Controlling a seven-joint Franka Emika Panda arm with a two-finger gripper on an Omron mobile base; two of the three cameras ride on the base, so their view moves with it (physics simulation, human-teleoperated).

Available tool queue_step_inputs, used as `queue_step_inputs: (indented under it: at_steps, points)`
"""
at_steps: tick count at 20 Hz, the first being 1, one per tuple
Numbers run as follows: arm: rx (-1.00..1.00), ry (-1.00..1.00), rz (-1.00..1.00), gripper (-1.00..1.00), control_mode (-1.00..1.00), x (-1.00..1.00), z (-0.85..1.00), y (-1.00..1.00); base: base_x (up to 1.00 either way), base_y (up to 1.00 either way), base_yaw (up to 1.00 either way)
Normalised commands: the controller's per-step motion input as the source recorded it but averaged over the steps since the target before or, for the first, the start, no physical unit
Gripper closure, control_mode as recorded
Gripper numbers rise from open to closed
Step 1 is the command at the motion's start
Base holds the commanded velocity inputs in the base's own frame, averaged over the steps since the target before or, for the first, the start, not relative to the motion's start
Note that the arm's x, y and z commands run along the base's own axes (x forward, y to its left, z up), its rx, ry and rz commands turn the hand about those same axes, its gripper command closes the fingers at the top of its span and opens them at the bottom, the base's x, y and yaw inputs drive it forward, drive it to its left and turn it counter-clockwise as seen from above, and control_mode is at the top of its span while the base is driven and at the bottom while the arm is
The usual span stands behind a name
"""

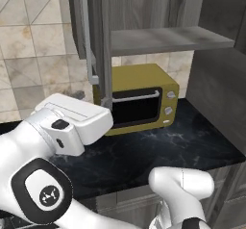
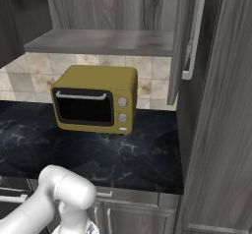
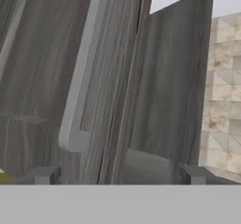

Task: Open the cabinet. Pick the sponge and place it next to the sink. Then close the cabinet.

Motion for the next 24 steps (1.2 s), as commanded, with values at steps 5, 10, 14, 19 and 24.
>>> queue_step_inputs:
  at_steps: [5, 10, 14, 19, 24]
  points:
    - [0.0, 0.0, 0.05, -1.0, -1.0, 0.46, -0.07, 0.0, 0.0, 0.0, 0.0]
    - [0.0, 0.01, 0.0, -1.0, -1.0, 0.36, 0.0, 0.0, 0.0, 0.0, 0.0]
    - [0.0, 0.0, 0.0, -1.0, -1.0, 0.29, -0.04, 0.0, 0.0, 0.0, 0.0]
    - [0.0, 0.0, -0.02, -1.0, -1.0, 0.27, -0.01, 0.0, 0.0, 0.0, 0.0]
    - [0.0, 0.0, -0.07, -1.0, -1.0, 0.39, 0.0, -0.09, 0.0, 0.0, 0.0]
